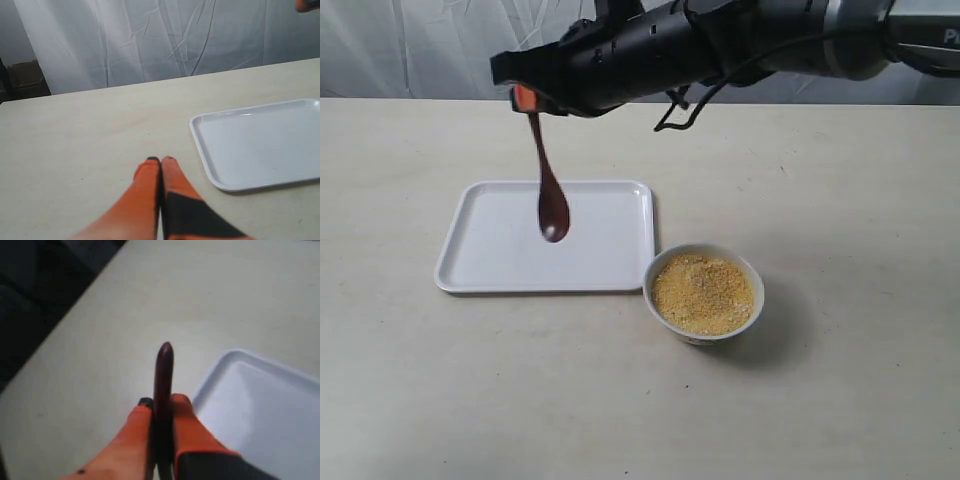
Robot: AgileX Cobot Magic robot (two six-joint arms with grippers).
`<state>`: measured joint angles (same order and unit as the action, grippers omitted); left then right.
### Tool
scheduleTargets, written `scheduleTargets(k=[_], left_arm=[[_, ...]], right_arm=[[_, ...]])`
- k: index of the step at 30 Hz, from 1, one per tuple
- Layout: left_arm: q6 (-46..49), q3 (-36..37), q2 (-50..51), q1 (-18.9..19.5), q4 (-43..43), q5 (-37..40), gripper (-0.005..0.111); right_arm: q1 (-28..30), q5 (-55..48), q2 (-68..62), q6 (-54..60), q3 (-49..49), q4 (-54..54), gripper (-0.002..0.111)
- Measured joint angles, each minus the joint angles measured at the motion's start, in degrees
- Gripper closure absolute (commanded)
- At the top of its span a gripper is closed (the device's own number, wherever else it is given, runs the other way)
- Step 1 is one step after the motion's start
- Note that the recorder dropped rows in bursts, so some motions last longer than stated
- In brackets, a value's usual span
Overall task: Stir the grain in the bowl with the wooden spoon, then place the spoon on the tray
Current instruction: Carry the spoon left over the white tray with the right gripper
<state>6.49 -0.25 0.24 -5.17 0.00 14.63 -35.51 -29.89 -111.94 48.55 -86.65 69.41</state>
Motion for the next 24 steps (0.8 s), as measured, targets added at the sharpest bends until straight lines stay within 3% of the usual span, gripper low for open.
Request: scheduleTargets(k=[5, 17, 24], left_arm=[[0.0, 0.0, 0.0, 0.0, 0.0, 0.0, 0.107], [0.0, 0.0, 0.0, 0.0, 0.0, 0.0, 0.107], [0.0, 0.0, 0.0, 0.0, 0.0, 0.0, 0.107]], right_arm=[[1.1, -4.8, -6.3, 4.4, -1.6, 13.7, 0.109], [3.8, -5.1, -21.0, -4.1, -11.8, 15.8, 0.109], [3.8, -1.5, -23.8, -7.1, -12.2, 11.8, 0.109]])
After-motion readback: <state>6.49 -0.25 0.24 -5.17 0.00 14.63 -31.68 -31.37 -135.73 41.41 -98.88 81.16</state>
